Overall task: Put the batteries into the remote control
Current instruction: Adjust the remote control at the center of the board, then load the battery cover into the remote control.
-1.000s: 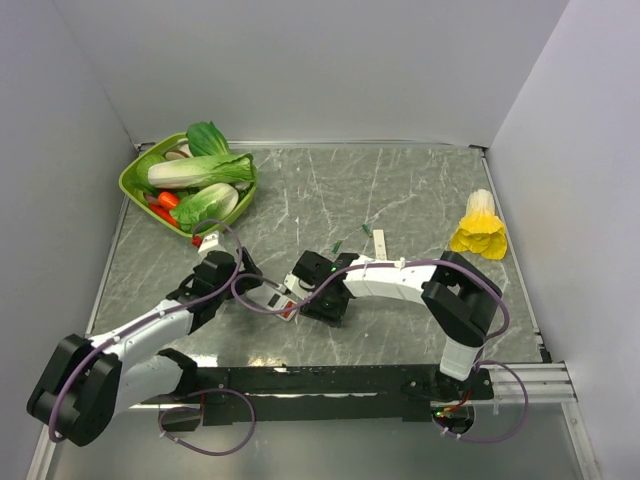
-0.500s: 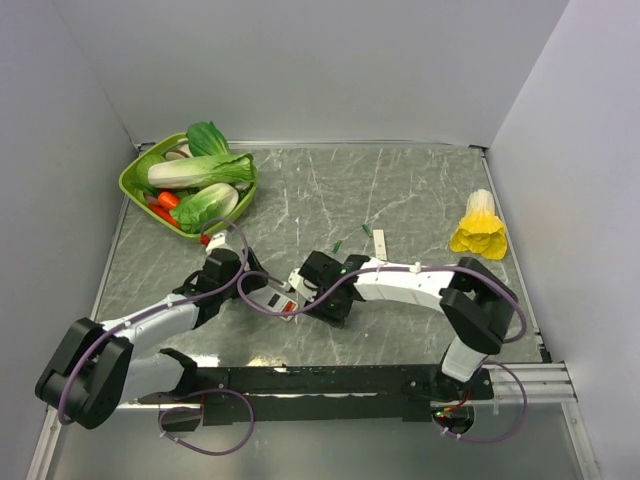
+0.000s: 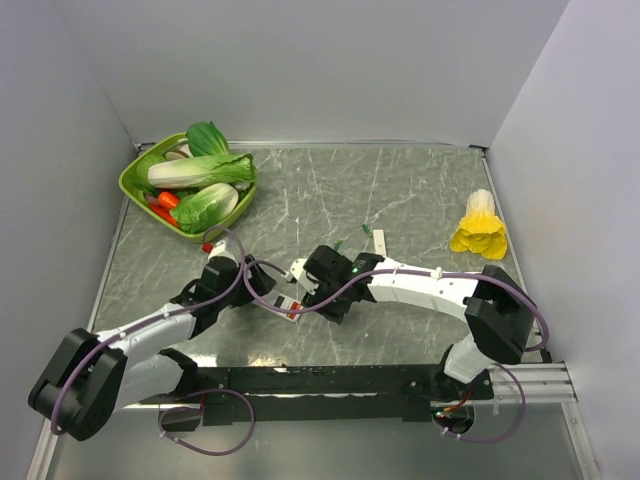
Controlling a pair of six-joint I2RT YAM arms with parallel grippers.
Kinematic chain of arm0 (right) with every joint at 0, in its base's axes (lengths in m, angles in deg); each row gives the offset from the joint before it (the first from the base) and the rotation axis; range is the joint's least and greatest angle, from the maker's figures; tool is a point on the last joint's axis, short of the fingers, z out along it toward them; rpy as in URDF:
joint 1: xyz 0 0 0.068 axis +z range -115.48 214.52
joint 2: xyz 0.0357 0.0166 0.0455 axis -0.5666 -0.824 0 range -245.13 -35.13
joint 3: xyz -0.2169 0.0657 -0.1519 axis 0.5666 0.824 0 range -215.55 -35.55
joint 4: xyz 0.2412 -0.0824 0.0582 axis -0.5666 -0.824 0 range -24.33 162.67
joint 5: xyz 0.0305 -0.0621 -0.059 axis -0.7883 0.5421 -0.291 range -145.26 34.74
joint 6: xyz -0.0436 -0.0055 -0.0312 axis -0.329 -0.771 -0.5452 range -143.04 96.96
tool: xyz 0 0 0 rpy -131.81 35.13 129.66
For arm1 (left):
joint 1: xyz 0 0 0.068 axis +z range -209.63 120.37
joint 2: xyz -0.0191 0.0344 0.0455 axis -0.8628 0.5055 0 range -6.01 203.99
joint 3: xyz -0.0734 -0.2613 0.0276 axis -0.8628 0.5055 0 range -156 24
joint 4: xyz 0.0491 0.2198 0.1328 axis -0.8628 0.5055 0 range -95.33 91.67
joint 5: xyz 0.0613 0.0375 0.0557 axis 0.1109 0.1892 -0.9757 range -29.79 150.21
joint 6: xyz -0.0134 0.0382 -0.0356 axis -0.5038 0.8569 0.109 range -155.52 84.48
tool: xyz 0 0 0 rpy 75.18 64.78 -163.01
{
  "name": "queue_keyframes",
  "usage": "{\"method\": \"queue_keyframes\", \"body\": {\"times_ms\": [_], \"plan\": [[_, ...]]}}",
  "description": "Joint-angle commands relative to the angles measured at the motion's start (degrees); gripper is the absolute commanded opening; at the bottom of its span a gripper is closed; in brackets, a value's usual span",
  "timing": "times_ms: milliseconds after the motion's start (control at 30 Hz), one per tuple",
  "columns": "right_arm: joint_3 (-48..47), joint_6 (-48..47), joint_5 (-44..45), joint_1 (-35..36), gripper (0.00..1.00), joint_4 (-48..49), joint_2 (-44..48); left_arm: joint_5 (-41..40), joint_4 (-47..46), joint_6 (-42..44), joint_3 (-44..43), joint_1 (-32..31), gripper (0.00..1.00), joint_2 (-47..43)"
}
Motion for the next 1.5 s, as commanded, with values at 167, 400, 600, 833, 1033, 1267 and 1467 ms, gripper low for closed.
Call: {"method": "queue_keyframes", "body": {"times_ms": [167,400,600,833,1033,1267,1467], "plan": [[-1.97,1.22,-2.19,0.64,0.26,2.75,0.97,1.85,1.45,-5.72,3.67,-0.82,0.84,-7.47],[-5.04,0.35,-3.6,1.61,0.25,3.98,-2.02,-3.49,2.31,-9.77,8.06,-0.91,0.88,-14.05],[-8.73,-0.88,-4.3,2.58,0.25,3.98,-5.97,-9.66,5.74,-13.46,10.79,-0.82,0.83,-20.73],[-12.43,-1.76,-3.43,3.19,0.25,3.27,-11.51,-10.55,5.93,-14.17,10.53,-0.74,0.71,-19.87],[-14.71,-2.55,-2.99,3.72,0.26,2.66,-14.32,-8.7,3.47,-13.46,10.44,-0.74,0.67,-16.18],[-16.47,-3.08,-1.85,4.42,0.27,0.64,-16.61,-7.38,2.41,-13.11,10.44,-0.74,0.65,-14.42],[-17.0,-2.91,-0.09,4.51,0.28,-0.33,-17.66,-7.12,2.41,-13.11,10.53,-0.73,0.65,-14.77]]}}
